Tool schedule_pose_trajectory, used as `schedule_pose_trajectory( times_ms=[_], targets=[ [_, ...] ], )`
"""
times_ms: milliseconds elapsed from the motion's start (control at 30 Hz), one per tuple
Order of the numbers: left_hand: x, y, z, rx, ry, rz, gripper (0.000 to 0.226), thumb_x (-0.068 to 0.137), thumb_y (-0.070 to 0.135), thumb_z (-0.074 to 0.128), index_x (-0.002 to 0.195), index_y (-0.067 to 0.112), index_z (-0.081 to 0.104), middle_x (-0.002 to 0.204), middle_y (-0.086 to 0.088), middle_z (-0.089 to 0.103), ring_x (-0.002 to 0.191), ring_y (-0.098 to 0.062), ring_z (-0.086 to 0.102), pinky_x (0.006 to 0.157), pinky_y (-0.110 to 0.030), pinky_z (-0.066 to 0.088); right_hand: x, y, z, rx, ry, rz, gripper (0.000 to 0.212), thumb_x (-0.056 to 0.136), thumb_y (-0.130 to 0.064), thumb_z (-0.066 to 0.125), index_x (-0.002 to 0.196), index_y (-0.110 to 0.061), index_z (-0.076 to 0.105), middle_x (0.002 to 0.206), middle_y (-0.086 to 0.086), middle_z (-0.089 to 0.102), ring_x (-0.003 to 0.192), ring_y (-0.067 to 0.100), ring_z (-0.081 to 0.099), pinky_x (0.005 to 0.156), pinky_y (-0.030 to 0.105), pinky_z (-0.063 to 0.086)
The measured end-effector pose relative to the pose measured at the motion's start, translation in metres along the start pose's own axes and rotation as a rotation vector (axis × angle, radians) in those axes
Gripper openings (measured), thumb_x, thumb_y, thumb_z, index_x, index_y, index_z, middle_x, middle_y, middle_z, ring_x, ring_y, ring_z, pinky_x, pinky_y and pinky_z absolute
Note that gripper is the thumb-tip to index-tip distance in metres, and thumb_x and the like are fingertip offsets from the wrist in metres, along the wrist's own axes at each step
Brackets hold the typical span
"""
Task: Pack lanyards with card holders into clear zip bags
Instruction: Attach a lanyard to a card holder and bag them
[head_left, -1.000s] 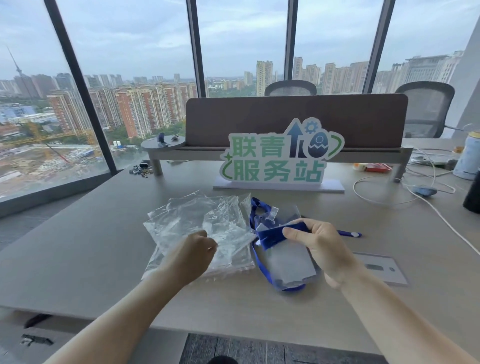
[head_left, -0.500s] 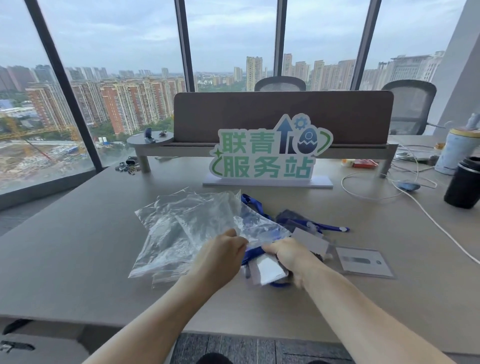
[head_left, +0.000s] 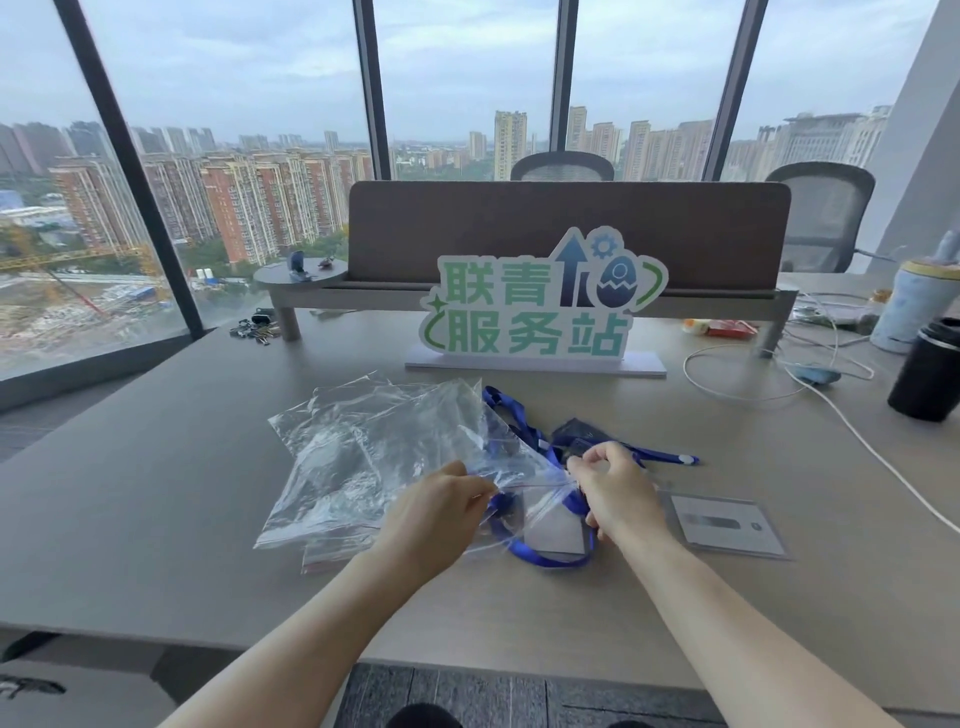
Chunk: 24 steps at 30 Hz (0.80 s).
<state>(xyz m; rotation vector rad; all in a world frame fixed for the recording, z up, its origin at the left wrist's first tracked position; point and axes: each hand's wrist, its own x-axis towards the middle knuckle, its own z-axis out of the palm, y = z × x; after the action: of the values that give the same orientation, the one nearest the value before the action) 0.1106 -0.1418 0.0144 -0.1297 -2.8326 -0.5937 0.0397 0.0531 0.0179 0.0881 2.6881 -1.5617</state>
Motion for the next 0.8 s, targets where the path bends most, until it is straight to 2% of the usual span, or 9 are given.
schedule_pose_trajectory(
  times_ms=[100,200,300,367,433,533,600,700,800],
  targets=[
    [-0.002,0.001,0.000,0.031,-0.047,0.004,0.028,0.093,0.030,0.051,0.116,0.035,0.064,0.102,0.006,0.056,0.087,-0.021,0.061,0.071,-0.039,0.052,0.006,0.000,0.008,-0.052,-0.132,0.031,0.022,0.088,-0.024,0.060,0.108,-0.021,0.054,0.081,0.005,0.067,0.048,0.017,0.058,0.039,0.023,0.040],
    [-0.006,-0.003,-0.006,0.144,-0.114,-0.050,0.044,0.086,0.019,0.053,0.126,0.037,0.055,0.111,0.004,0.051,0.094,-0.023,0.059,0.069,-0.036,0.049,0.009,-0.007,0.010,0.026,-0.153,0.051,0.017,0.084,-0.003,0.055,0.097,-0.012,0.063,0.070,0.007,0.065,0.044,0.016,0.053,0.039,0.023,0.041],
    [-0.009,-0.010,-0.023,0.240,-0.096,-0.176,0.054,0.082,0.015,0.051,0.130,0.037,0.050,0.117,0.000,0.048,0.096,-0.026,0.059,0.064,-0.031,0.042,0.012,-0.023,0.002,0.136,-0.106,0.038,0.019,0.084,0.003,0.050,0.086,-0.008,0.066,0.063,0.009,0.061,0.041,0.016,0.048,0.038,0.022,0.038],
    [-0.003,-0.016,-0.044,0.208,-0.046,-0.257,0.052,0.078,0.021,0.055,0.127,0.038,0.053,0.122,-0.001,0.050,0.098,-0.024,0.060,0.067,-0.030,0.046,0.011,-0.040,-0.008,0.186,-0.100,0.015,0.019,0.084,0.005,0.052,0.083,-0.005,0.068,0.062,0.011,0.061,0.041,0.015,0.049,0.038,0.022,0.040],
    [0.009,-0.017,-0.075,0.009,0.033,-0.328,0.046,0.076,0.020,0.059,0.120,0.033,0.061,0.118,-0.002,0.058,0.085,-0.022,0.064,0.070,-0.031,0.053,0.007,-0.064,-0.023,0.272,-0.065,-0.048,0.015,0.086,0.004,0.057,0.087,-0.003,0.071,0.062,0.010,0.064,0.040,0.012,0.052,0.038,0.022,0.045],
    [0.024,0.002,-0.135,-0.579,0.112,-0.323,0.027,0.083,0.006,0.065,0.108,0.015,0.066,0.097,-0.005,0.067,0.054,-0.014,0.065,0.055,-0.029,0.057,-0.009,-0.111,-0.053,0.529,0.090,-0.264,0.006,0.088,-0.006,0.067,0.088,-0.008,0.073,0.063,0.006,0.069,0.043,0.008,0.058,0.043,0.021,0.051],
    [0.027,0.021,-0.172,-0.821,0.174,-0.214,0.014,0.083,0.004,0.067,0.095,0.010,0.069,0.085,-0.006,0.070,0.057,-0.012,0.067,0.056,-0.023,0.057,-0.021,-0.141,-0.072,0.696,0.133,-0.385,0.006,0.088,-0.008,0.069,0.085,-0.011,0.073,0.064,0.006,0.069,0.045,0.009,0.059,0.044,0.021,0.052],
    [0.027,0.034,-0.199,-1.020,0.246,-0.072,0.008,0.079,0.007,0.070,0.086,0.009,0.071,0.079,-0.006,0.072,0.068,-0.014,0.069,0.065,-0.020,0.056,-0.029,-0.163,-0.089,0.857,0.104,-0.422,0.010,0.088,-0.006,0.068,0.081,-0.010,0.073,0.064,0.005,0.066,0.046,0.010,0.059,0.047,0.023,0.053],
    [0.027,0.035,-0.193,-0.960,0.301,-0.009,0.016,0.075,0.007,0.073,0.090,0.013,0.072,0.078,-0.003,0.073,0.073,-0.012,0.069,0.071,-0.020,0.056,-0.030,-0.164,-0.097,0.898,0.074,-0.407,0.008,0.089,-0.006,0.067,0.085,-0.007,0.073,0.061,0.002,0.069,0.048,0.011,0.062,0.050,0.023,0.055]
  ],
)
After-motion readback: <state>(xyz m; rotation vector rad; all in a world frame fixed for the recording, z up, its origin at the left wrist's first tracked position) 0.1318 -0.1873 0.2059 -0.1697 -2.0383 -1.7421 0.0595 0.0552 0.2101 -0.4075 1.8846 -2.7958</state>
